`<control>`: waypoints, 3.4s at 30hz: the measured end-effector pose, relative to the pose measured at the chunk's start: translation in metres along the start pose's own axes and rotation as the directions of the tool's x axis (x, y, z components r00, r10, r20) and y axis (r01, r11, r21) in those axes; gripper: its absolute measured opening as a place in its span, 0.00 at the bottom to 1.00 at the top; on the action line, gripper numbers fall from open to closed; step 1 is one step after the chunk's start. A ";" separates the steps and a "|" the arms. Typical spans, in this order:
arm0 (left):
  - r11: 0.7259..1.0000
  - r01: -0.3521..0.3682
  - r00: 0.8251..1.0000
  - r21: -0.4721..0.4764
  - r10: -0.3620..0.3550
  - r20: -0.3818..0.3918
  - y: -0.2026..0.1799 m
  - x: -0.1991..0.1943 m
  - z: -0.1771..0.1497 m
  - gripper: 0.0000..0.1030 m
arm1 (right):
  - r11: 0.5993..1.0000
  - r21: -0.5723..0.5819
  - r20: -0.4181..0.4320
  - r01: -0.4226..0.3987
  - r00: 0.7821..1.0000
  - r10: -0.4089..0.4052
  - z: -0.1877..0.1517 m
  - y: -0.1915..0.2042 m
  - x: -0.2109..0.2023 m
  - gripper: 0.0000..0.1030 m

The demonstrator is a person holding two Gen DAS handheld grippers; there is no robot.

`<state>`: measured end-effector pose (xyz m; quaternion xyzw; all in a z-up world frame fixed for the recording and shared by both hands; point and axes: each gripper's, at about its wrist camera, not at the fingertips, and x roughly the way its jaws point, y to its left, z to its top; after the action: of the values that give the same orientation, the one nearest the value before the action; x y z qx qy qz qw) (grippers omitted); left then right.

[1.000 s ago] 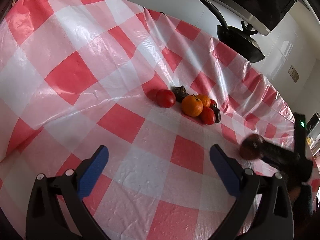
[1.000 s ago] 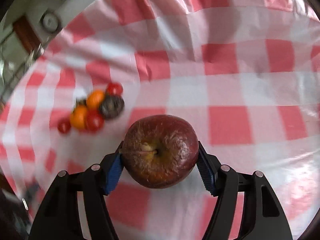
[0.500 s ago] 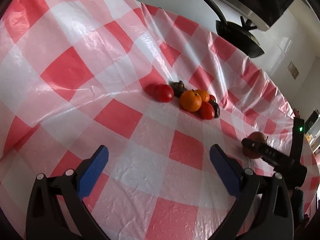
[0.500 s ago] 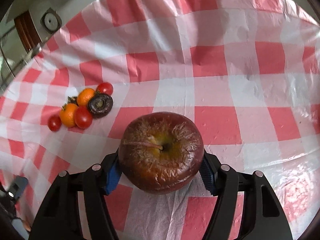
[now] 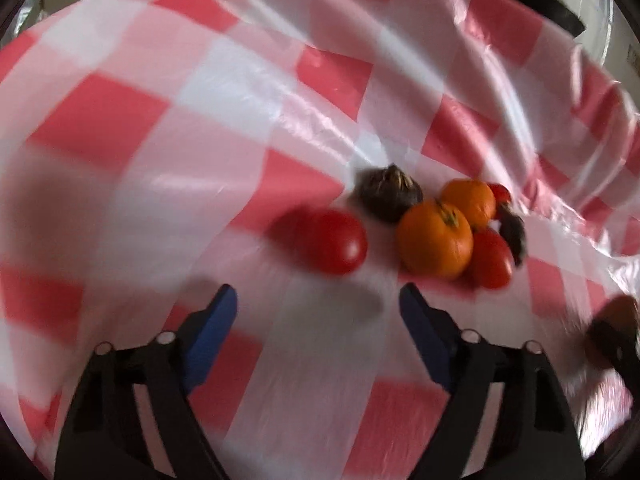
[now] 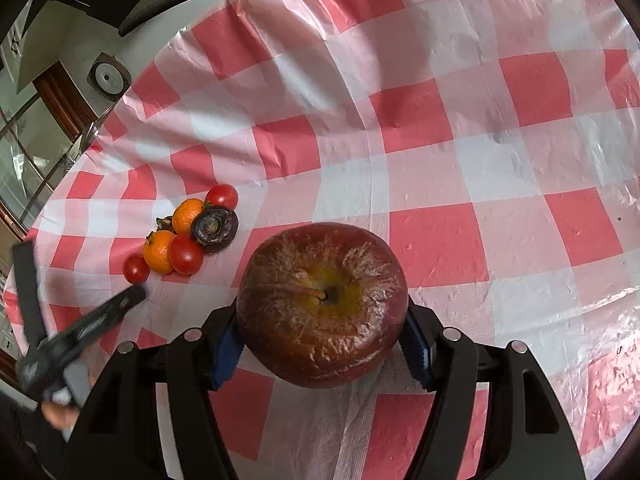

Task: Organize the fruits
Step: 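Grasp a red tomato with the left tool while the right holds the apple, then carry the tomato and the apple over the white box with both tools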

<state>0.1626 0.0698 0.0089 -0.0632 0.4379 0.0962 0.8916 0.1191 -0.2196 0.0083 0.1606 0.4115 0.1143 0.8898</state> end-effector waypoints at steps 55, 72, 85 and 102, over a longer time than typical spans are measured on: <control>0.822 0.484 0.872 -0.298 -0.424 0.246 0.074 -0.124 -0.154 0.36 | 0.992 -0.012 -0.063 -0.122 0.991 0.121 -0.102 0.043 -0.073 0.63; 0.853 0.411 0.901 -0.322 -0.326 0.287 0.163 -0.208 -0.268 0.36 | 0.862 -0.399 -0.188 -0.312 0.948 0.256 -0.244 0.172 -0.137 0.63; 0.856 0.341 0.929 -0.388 -0.244 0.279 0.249 -0.246 -0.340 0.36 | 0.646 -0.638 -0.296 -0.418 0.909 0.295 -0.336 0.253 -0.167 0.63; 0.767 0.122 0.993 -0.630 -0.102 0.068 0.337 -0.221 -0.461 0.36 | 0.284 -0.798 -0.500 -0.532 0.847 0.181 -0.466 0.307 -0.159 0.63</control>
<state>-0.4008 0.2812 -0.1059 -0.3834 0.3625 0.1854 0.8290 -0.3623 0.0991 -0.0483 -0.2912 0.3646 0.5449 0.6967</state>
